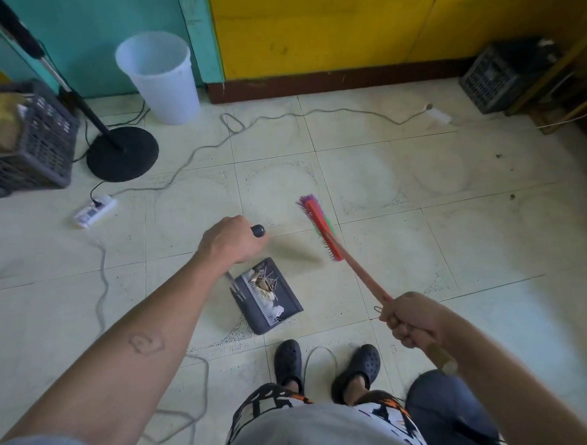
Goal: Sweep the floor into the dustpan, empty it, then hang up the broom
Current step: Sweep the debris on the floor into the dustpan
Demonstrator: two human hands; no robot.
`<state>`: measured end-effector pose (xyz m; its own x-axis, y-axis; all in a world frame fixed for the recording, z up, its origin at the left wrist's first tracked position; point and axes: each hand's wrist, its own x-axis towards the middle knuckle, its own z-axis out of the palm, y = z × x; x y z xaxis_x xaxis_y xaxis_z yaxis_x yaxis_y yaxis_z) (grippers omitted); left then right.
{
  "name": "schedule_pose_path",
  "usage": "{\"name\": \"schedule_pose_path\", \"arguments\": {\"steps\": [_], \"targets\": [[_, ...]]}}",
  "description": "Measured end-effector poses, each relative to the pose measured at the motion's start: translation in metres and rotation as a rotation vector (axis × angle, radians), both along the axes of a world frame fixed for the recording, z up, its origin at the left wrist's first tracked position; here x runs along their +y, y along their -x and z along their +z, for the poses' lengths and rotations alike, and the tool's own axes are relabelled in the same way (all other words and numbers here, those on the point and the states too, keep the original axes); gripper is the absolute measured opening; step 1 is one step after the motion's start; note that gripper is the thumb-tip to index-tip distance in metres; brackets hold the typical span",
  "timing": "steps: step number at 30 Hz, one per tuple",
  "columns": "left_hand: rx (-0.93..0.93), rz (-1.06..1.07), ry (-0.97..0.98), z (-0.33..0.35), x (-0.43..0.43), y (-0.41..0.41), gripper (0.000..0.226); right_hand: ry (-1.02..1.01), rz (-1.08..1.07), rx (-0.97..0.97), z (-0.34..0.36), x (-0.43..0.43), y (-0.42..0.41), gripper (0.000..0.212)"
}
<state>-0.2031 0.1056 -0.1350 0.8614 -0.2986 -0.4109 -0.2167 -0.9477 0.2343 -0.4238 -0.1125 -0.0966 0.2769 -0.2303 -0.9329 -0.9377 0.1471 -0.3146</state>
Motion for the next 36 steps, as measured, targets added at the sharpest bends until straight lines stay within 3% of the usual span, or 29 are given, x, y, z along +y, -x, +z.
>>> {"name": "schedule_pose_path", "arguments": {"steps": [5,9,12,16,21,24,26,28,30,36], "targets": [[0.008,0.040,-0.036,0.003,0.011,0.004,0.042,0.185,0.191,0.050,-0.025,0.013,-0.006,0.011],[-0.026,0.028,-0.045,-0.005,0.015,0.015,0.043,0.242,0.422,0.124,-0.050,0.033,-0.009,0.034],[-0.027,0.037,-0.044,-0.008,0.017,0.020,0.042,0.169,0.506,0.151,-0.060,0.048,-0.011,0.036],[-0.026,0.051,-0.050,-0.010,0.021,0.019,0.040,-0.095,0.431,0.198,-0.047,0.060,-0.015,0.005],[-0.019,0.081,-0.047,-0.011,0.033,0.016,0.040,-0.512,-0.001,0.171,-0.010,0.030,-0.014,0.033],[-0.005,0.099,-0.037,-0.008,0.041,0.016,0.040,-0.579,-0.040,0.125,0.020,0.017,-0.017,0.061],[0.015,0.091,-0.026,-0.005,0.044,0.017,0.039,-0.529,-0.035,0.105,0.032,0.012,-0.019,0.059],[0.028,0.088,-0.042,-0.001,0.051,0.020,0.038,-0.422,0.013,0.089,0.035,0.010,-0.027,0.044],[0.023,0.091,-0.061,0.003,0.055,0.021,0.039,-0.267,0.129,0.089,0.029,0.009,-0.036,0.027],[-0.009,0.155,-0.048,0.018,0.079,0.020,0.039,0.088,0.441,0.076,-0.009,0.020,-0.061,0.013]]}}
